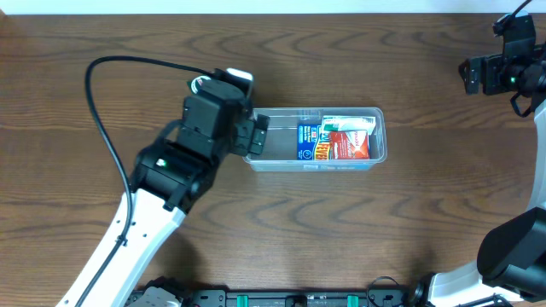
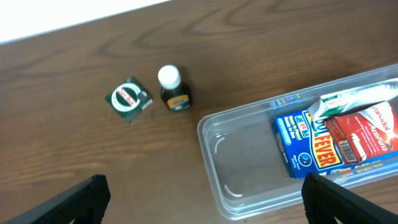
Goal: Pack container
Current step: 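Move the left gripper to the green Zam-Buk box and grasp it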
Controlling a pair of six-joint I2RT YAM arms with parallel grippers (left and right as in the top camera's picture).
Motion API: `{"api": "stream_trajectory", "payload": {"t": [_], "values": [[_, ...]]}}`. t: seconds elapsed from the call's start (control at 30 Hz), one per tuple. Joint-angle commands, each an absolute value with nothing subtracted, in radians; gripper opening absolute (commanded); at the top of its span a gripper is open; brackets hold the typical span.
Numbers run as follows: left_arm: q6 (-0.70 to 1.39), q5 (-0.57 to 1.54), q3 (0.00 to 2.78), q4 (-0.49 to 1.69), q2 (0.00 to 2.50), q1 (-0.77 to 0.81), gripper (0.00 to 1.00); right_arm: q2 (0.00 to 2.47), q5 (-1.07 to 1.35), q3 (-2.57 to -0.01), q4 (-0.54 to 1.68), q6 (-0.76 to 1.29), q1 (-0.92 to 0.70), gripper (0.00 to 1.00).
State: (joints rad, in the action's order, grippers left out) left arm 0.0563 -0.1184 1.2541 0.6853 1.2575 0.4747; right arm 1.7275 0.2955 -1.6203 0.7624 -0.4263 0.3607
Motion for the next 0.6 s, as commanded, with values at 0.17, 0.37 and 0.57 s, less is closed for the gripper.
{"api": "stream_trajectory", "payload": {"t": [0.17, 0.37, 0.57], "values": [[0.107, -0.029, 1.335, 0.707, 1.302, 0.314, 0.99, 1.734, 0.303, -1.624, 0.764, -0.416, 0.367, 0.99], [0.107, -0.029, 1.546, 0.812, 1.494, 0.207, 0.98, 1.734, 0.303, -1.624, 0.764, -0.416, 0.367, 0.99], [0.12, -0.028, 1.773, 0.919, 1.747, 0.107, 0.98, 1.734, 0.303, -1.624, 0.764, -0.415, 0.367, 0.99]]}}
